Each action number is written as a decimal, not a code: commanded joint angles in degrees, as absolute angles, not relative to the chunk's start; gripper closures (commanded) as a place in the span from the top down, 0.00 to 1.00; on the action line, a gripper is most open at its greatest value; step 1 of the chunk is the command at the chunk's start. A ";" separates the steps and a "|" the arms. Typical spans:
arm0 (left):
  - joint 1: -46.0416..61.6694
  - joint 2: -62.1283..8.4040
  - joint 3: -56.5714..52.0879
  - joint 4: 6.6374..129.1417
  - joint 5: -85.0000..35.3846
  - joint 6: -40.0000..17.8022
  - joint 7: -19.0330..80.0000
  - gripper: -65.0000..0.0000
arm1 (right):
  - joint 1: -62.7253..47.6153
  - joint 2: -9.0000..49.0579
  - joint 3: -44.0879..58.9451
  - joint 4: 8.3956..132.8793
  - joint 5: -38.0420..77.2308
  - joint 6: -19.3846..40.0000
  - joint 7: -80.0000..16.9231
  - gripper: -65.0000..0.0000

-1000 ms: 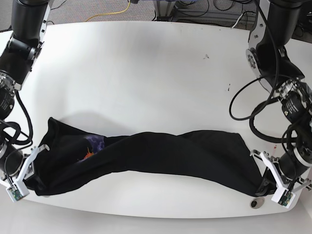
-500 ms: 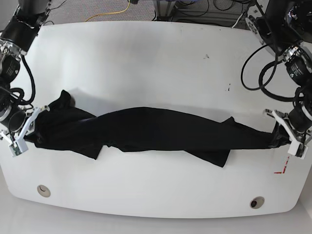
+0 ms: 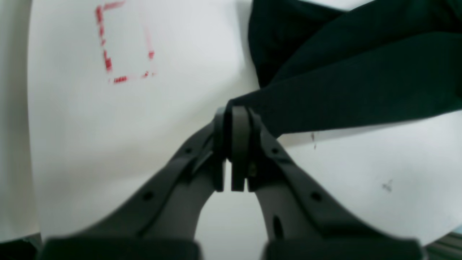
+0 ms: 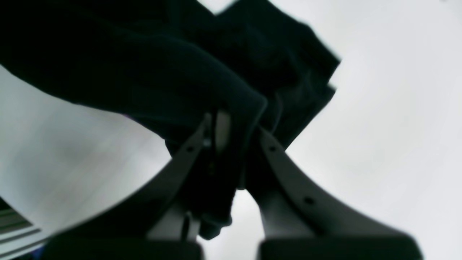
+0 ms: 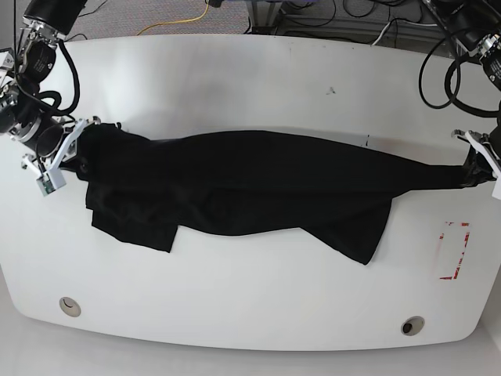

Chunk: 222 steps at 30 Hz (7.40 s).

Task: Layout the t-shirt on the table in an organized manner, then fold the t-shirt properly
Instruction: 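Lift the shirt with both grippers and drag it away from the robot, then lay the stretched shirt flat and release it with both grippers, then move both grippers down to the shirt's side edges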

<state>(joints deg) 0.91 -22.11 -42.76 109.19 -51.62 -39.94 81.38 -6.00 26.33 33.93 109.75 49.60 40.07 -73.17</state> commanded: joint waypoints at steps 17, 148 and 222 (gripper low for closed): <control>9.36 -29.05 -47.52 110.02 -53.67 -40.00 80.00 0.00 | -15.43 27.47 34.51 110.55 50.15 40.00 -71.34 0.00; 26.24 -37.58 -55.78 109.76 -53.41 -40.00 80.00 0.35 | -37.23 33.36 35.21 114.86 76.88 40.00 -76.44 0.71; -9.10 -14.73 -30.99 109.67 -12.35 -40.00 72.04 0.35 | 16.48 21.05 20.00 62.11 28.88 40.00 -60.70 0.70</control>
<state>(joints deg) -8.38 -13.85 -30.72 108.81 -11.97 -39.97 73.23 15.73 21.63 20.82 61.76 28.82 39.92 -59.94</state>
